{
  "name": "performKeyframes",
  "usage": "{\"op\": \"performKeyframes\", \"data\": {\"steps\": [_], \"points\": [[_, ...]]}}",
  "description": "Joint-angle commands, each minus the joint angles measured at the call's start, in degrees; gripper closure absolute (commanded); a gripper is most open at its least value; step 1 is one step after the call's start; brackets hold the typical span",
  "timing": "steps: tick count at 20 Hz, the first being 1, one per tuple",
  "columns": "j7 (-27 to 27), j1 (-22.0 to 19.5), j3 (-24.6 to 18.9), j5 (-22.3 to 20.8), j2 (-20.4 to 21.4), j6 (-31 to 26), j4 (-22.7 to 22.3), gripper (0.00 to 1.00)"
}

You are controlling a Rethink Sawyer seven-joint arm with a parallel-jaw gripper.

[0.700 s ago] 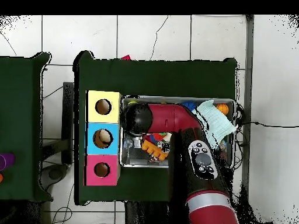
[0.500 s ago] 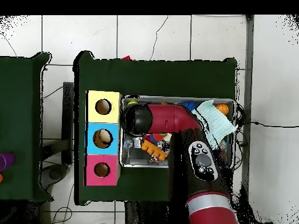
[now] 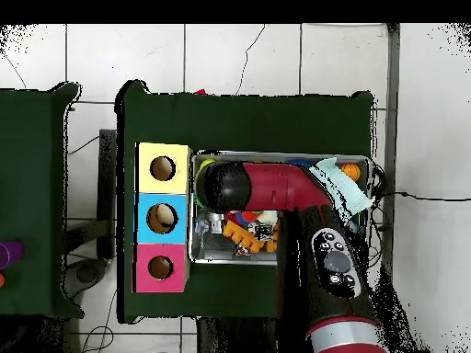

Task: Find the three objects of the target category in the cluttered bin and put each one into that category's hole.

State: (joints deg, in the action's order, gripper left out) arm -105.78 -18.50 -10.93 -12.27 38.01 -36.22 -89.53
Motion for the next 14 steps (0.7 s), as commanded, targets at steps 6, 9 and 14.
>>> {"op": "performKeyframes", "data": {"steps": [6, 9, 14], "points": [[17.65, -13.1, -9.28, -5.99, -6.31, -6.92, 5.96, 0.0], [17.45, -13.65, -10.21, -7.6, -8.54, -7.41, 8.33, 0.0], [16.04, -13.61, -10.71, -9.02, -9.56, -8.78, 9.91, 0.0]]}}
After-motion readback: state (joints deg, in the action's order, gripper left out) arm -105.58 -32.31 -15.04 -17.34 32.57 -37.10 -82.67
